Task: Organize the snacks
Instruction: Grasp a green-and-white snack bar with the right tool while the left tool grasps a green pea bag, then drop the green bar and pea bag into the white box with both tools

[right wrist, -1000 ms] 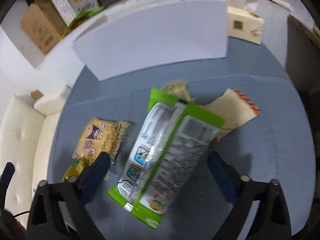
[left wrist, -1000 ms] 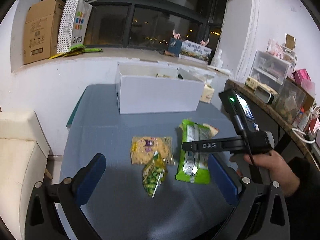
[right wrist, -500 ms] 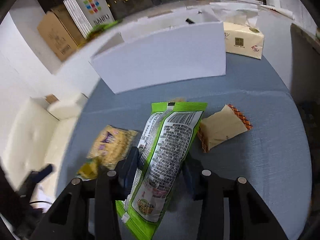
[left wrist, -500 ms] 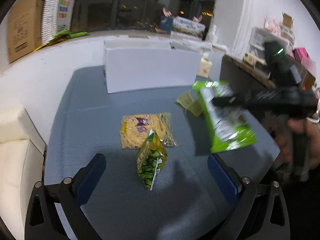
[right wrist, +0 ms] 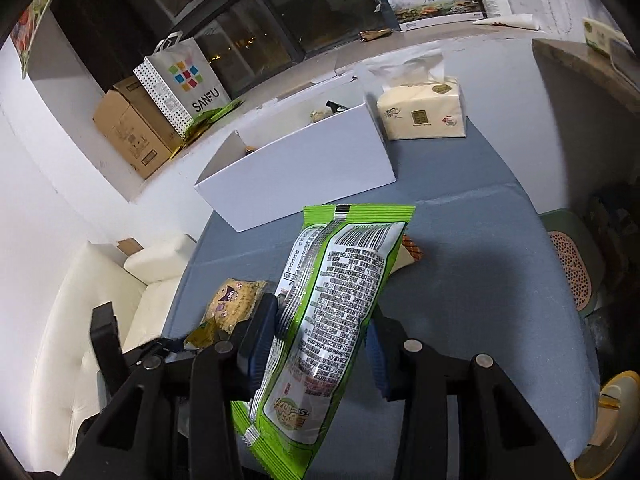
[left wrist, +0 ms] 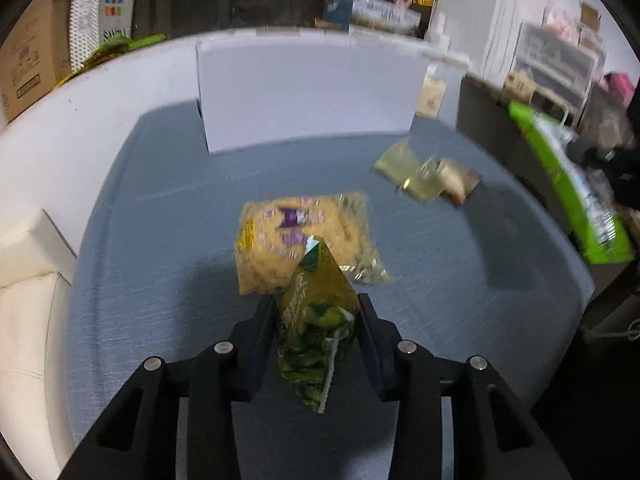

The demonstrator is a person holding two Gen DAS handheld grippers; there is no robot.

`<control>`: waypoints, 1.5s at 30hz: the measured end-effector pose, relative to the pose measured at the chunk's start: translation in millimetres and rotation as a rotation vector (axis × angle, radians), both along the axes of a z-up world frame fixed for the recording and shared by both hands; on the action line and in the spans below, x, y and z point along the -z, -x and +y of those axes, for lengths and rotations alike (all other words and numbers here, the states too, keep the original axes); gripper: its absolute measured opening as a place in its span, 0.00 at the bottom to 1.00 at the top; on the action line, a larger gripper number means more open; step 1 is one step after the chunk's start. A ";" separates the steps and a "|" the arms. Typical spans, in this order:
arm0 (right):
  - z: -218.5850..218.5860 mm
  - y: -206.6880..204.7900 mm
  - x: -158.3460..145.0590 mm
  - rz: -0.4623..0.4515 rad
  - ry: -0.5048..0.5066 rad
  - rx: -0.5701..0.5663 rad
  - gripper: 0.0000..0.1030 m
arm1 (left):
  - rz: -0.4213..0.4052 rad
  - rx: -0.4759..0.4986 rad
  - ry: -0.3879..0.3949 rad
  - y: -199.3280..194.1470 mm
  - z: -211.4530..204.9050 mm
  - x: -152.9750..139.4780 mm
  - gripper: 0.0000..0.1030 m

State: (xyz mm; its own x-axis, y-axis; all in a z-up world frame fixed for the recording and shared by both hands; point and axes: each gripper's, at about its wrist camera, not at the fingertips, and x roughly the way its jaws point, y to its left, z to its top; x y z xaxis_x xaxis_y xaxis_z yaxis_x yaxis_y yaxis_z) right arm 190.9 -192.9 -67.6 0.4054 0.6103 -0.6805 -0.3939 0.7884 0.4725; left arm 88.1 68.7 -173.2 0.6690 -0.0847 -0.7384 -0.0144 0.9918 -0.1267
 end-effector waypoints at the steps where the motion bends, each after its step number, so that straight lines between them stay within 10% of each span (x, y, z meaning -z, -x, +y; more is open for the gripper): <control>1: -0.9 0.2 0.5 0.002 -0.005 0.002 0.44 | -0.025 -0.004 0.010 4.7 1.5 -5.4 0.41; 10: -2.3 -4.7 -2.6 -0.011 -0.040 -0.019 0.44 | -0.214 -0.027 0.089 17.2 21.0 -72.7 0.37; 19: 25.4 -70.6 -59.0 -0.114 -0.105 -0.073 0.44 | -0.344 0.011 0.081 -65.7 42.1 -147.0 0.37; 32: 156.6 -229.1 -90.9 -0.108 0.078 -0.195 0.44 | -0.200 -0.043 0.061 -251.2 82.8 -146.4 0.38; 34: 171.4 -245.9 -86.2 -0.096 0.099 -0.199 0.45 | -0.177 -0.052 0.061 -263.3 85.8 -137.7 0.42; 36: 185.8 -259.1 -79.7 -0.075 0.101 -0.230 0.49 | -0.135 -0.088 0.039 -271.7 91.1 -129.4 0.96; 39: 198.6 -270.7 -67.4 -0.013 0.162 -0.218 1.00 | -0.144 -0.089 0.075 -265.2 98.3 -123.8 1.00; 45: 180.6 -256.8 -71.8 -0.115 0.154 -0.156 1.00 | -0.174 -0.093 0.050 -236.6 96.3 -129.3 1.00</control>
State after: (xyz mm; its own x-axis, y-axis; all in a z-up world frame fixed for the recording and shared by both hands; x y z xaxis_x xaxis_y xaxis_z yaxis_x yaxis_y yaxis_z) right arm 447.6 -12.3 4.2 0.3951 0.5642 -0.7250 -0.5606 0.7733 0.2963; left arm 324.7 165.1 -43.9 0.7926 -0.0502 -0.6076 -0.0795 0.9796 -0.1847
